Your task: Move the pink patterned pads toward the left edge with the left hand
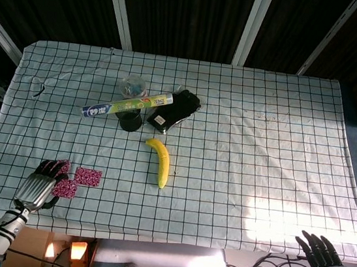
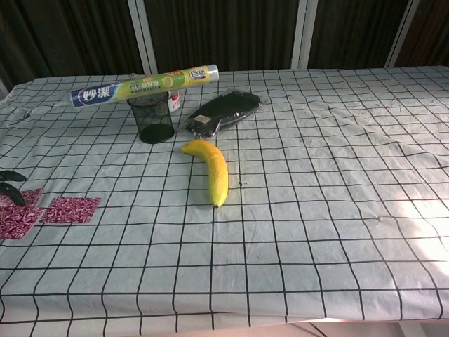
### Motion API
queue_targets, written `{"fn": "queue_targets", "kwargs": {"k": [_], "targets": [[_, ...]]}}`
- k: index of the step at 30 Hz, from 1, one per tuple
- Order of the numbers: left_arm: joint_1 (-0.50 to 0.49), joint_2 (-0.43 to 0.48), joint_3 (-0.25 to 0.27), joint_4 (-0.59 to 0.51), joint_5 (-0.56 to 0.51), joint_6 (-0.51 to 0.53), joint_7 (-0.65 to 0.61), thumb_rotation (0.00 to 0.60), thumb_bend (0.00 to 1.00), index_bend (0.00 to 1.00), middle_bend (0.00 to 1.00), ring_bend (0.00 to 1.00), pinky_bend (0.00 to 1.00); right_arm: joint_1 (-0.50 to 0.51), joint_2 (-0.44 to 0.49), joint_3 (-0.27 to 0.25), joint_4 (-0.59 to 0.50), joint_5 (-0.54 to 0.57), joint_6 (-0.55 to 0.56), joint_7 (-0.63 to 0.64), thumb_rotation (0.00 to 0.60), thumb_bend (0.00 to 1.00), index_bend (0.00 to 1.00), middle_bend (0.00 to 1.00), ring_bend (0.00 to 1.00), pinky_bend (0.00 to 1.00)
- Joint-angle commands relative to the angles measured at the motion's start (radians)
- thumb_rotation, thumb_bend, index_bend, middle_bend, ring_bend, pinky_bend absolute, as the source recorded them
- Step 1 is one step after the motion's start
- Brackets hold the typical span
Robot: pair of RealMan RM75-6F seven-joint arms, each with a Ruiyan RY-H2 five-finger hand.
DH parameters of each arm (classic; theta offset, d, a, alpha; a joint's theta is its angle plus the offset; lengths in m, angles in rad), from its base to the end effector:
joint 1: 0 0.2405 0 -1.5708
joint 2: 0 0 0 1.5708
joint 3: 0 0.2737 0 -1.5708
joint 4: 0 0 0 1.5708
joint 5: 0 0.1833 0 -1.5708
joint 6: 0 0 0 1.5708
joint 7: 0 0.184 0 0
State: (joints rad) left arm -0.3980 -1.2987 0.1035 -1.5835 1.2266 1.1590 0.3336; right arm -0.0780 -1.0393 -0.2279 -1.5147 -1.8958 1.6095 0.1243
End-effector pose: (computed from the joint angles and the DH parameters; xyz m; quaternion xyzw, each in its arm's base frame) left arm -0.3073 0.2716 0.0658 -0.7288 -0.4056 -0.2279 0.5024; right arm -0.3115 -0.1053 0.1701 0.7010 -0.4163 0.3494 0.4616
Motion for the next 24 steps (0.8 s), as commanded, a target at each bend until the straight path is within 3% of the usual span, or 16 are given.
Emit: {"fn": "queue_targets", "kwargs": {"k": [1, 5, 8, 10, 16, 21, 24], "targets": [[0.034, -0.045, 0.019, 0.09, 0.038, 0.014, -0.03, 0.6, 0.34, 0.47, 0.05, 0.0, 0.0, 0.006, -0.004, -0.001, -0.007, -0.001, -0.016, -0.016, 0.6, 0.2, 0.0, 0.0, 0.0, 0.0], [0.041, -0.083, 0.012, 0.15, 0.036, -0.005, -0.019, 0.6, 0.34, 0.37, 0.02, 0.0, 0.0, 0.01, -0.005, -0.002, -0.014, -0.001, -0.029, -0.027, 0.6, 0.2, 0.0, 0.0, 0.0, 0.0], [0.047, -0.089, 0.006, 0.153, 0.032, -0.013, -0.014, 0.6, 0.34, 0.12, 0.0, 0.0, 0.0, 0.009, -0.004, -0.001, -0.016, 0.004, -0.029, -0.026, 0.6, 0.2, 0.0, 0.0, 0.0, 0.0], [0.051, -0.083, 0.004, 0.145, 0.036, -0.014, -0.02, 0.6, 0.35, 0.02, 0.0, 0.0, 0.0, 0.008, -0.003, -0.002, -0.015, 0.004, -0.028, -0.025, 0.6, 0.2, 0.0, 0.0, 0.0, 0.0], [0.077, -0.022, 0.012, 0.065, 0.062, 0.023, -0.003, 0.6, 0.34, 0.0, 0.0, 0.0, 0.0, 0.004, -0.004, -0.002, -0.013, 0.005, -0.021, -0.024, 0.6, 0.2, 0.0, 0.0, 0.0, 0.0], [0.154, 0.067, 0.042, -0.042, 0.2, 0.2, -0.055, 0.6, 0.34, 0.0, 0.0, 0.0, 0.0, 0.001, -0.007, -0.001, -0.011, 0.005, -0.016, -0.027, 0.6, 0.2, 0.0, 0.0, 0.0, 0.0], [0.229, 0.087, 0.079, -0.039, 0.33, 0.351, -0.152, 0.6, 0.34, 0.0, 0.0, 0.0, 0.0, 0.0, -0.009, 0.001, -0.012, 0.006, -0.013, -0.033, 0.6, 0.2, 0.0, 0.0, 0.0, 0.0]]}}
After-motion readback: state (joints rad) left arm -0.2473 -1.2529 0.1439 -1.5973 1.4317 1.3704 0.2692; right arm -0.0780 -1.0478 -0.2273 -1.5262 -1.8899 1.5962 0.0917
